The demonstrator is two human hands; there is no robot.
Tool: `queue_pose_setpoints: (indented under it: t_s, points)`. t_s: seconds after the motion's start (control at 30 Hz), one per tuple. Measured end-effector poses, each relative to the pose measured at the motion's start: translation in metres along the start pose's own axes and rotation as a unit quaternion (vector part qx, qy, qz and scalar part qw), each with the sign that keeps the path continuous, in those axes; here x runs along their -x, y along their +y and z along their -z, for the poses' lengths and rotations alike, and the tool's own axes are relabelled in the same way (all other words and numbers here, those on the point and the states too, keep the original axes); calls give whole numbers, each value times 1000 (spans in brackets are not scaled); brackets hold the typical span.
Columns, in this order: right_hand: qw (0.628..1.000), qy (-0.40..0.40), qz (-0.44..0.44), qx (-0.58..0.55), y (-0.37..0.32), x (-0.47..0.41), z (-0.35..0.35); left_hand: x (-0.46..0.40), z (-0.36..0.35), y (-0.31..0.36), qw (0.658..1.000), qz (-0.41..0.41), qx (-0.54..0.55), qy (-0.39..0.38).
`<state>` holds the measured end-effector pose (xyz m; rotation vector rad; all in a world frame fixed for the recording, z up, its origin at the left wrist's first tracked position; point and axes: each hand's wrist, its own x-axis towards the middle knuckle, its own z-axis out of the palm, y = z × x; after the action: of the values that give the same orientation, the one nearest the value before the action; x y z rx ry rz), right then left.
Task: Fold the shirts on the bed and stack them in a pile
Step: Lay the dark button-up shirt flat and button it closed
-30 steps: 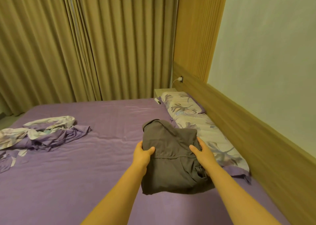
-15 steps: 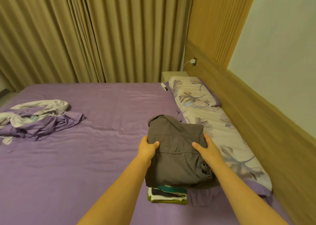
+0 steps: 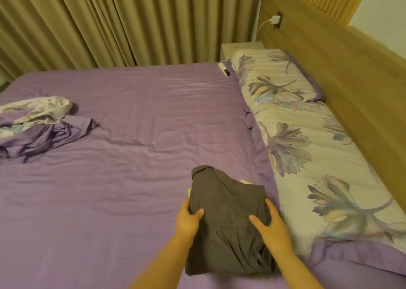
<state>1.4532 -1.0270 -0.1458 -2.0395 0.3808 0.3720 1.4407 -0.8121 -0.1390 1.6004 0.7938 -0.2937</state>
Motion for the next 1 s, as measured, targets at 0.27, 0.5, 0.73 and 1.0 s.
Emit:
queue_pose_setpoints:
  t_s: [0.27, 0.5, 0.73, 1.0]
  points:
    - [967, -52, -155, -194, 62, -46, -26, -64, 2, -58, 993, 114, -19, -29]
    - [894, -169, -257, -326, 75, -64, -25, -73, -2, -68, 966, 150, 125, -168]
    - [858, -212, -307, -352, 44, -35, -10, -39, 3, -48, 945, 196, 190, -180]
    - [879, -202, -270, -338, 22, 23, 29, 43, 10, -22, 941, 185, 199, -200]
